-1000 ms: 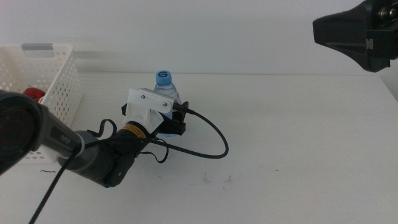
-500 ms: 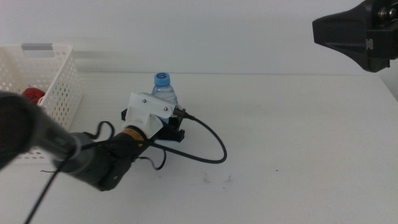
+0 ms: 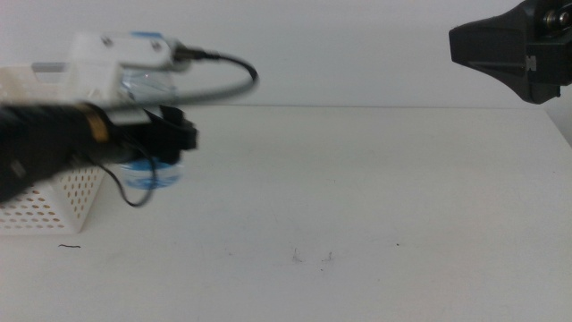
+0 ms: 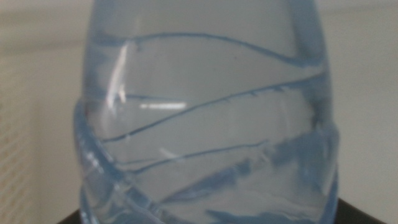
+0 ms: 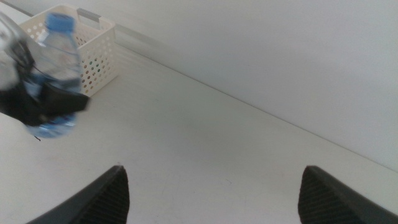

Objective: Use arms to grab the bottles and put them into the dustbin to the left of the table.

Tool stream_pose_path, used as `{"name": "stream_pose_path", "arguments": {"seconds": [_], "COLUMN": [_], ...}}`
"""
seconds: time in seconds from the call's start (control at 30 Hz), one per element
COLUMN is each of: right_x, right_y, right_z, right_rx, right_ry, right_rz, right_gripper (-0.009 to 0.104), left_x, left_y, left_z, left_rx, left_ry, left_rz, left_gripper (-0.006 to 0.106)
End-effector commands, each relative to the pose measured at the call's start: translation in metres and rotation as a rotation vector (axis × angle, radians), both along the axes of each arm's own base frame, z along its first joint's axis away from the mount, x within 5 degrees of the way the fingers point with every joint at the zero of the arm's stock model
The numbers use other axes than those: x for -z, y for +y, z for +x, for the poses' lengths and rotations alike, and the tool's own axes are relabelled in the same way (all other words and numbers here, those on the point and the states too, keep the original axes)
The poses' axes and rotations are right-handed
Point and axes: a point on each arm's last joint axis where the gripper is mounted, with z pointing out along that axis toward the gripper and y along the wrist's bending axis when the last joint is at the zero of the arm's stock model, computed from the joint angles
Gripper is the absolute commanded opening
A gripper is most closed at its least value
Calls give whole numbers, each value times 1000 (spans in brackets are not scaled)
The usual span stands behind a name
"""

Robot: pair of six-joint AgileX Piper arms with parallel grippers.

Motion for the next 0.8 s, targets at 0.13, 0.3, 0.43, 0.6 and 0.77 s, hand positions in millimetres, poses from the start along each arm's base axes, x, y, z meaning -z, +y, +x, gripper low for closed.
{"name": "stream_pose_path", "arguments": {"seconds": [0.13,0.3,0.43,0.6,0.77], "right_x": [-1,-1,-1,-1,-1], "right_y": [-1,-1,-1,-1,-1], "right_z": [-1,-1,-1,-1,-1], "right_rx": [-3,-3,-3,-3,-3], "right_ry": [-13,-13,-13,-13,-13], "right_rz": [-7,-7,-7,-7,-7], "right_gripper": [79,79,79,79,79], "left_x": [-64,-89,-91,-63,-30], "left_y": [21,62,104,146,174], "left_z": [2,32,64,101,127], "left_rx": [4,8,-51,-103,-149], "left_ry": [137,242,368,452,525], "left_rz": [104,129,163,173,133], "left_gripper": [-2,-2,-2,-2,-2]}}
